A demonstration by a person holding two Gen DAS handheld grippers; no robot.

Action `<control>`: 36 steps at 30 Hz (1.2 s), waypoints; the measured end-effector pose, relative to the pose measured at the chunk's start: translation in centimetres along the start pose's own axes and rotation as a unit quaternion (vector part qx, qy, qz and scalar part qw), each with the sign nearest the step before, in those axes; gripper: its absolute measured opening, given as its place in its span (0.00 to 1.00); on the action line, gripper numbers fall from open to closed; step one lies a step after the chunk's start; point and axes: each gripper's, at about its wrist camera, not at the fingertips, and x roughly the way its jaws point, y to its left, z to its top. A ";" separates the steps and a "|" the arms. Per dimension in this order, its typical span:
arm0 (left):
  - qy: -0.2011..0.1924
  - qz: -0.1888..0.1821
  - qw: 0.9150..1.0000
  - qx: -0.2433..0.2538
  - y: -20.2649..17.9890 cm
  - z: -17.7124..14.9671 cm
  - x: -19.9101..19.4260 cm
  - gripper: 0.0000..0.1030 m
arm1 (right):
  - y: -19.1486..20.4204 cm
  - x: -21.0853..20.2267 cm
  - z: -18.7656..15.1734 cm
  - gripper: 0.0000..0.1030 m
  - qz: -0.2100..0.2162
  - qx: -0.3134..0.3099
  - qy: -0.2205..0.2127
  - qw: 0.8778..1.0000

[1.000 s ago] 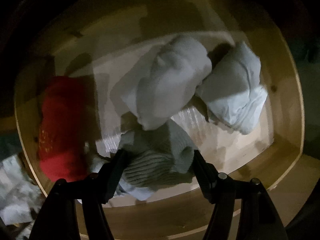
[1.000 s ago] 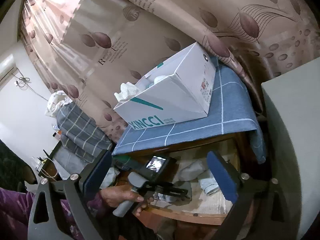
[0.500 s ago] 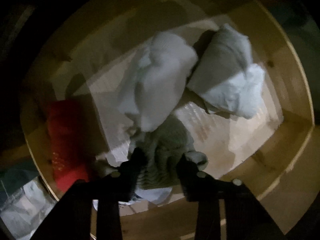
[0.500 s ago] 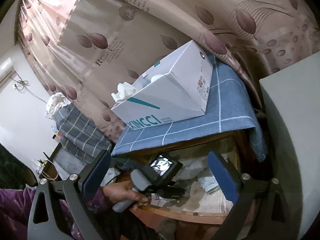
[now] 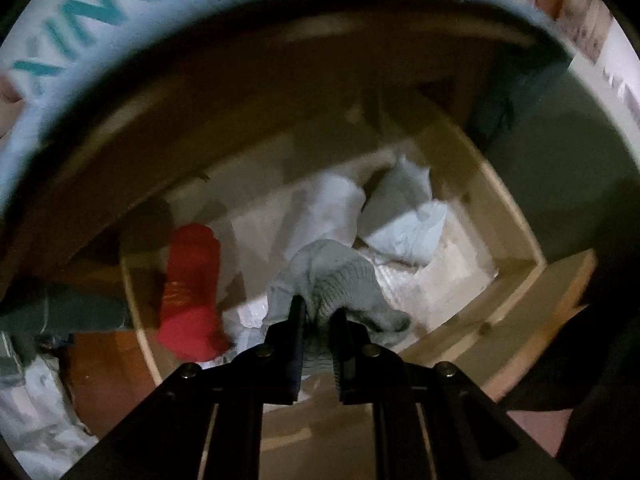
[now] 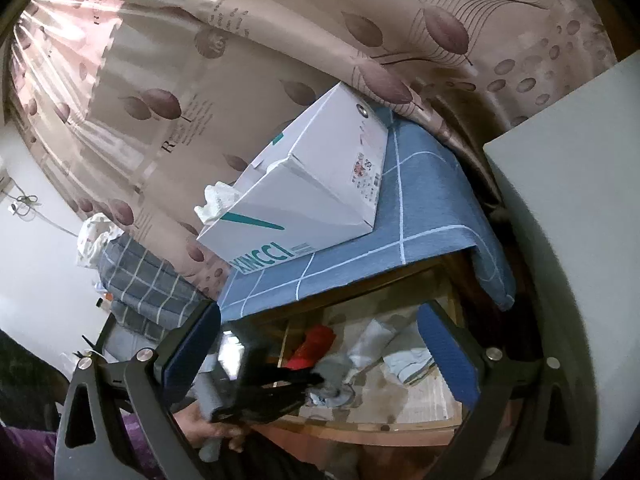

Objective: Take underwear out of drawer
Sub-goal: 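Close the left gripper on the grey knit sock and lift it, then carry the grey knit sock with the left gripper over the white box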

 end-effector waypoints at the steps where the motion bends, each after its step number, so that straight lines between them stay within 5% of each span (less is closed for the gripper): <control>1: -0.013 -0.003 1.000 -0.008 0.4 -0.3 -0.9 0.11 | 0.1 0.0 0.0 0.96 -0.001 -0.001 0.000 1.000; 10: -0.089 -0.040 0.993 -0.059 1.1 -1.8 -8.4 0.11 | 1.0 0.6 -0.3 0.96 -0.026 -0.029 0.009 0.999; 20: -0.166 -0.063 0.982 -0.060 1.0 -1.7 -17.1 0.11 | 1.1 0.9 -0.4 0.96 -0.037 -0.036 0.015 0.999; 36: -0.295 -0.029 0.955 -0.029 1.3 8.3 -29.2 0.11 | 1.4 1.1 -0.5 0.96 -0.041 -0.049 0.020 0.998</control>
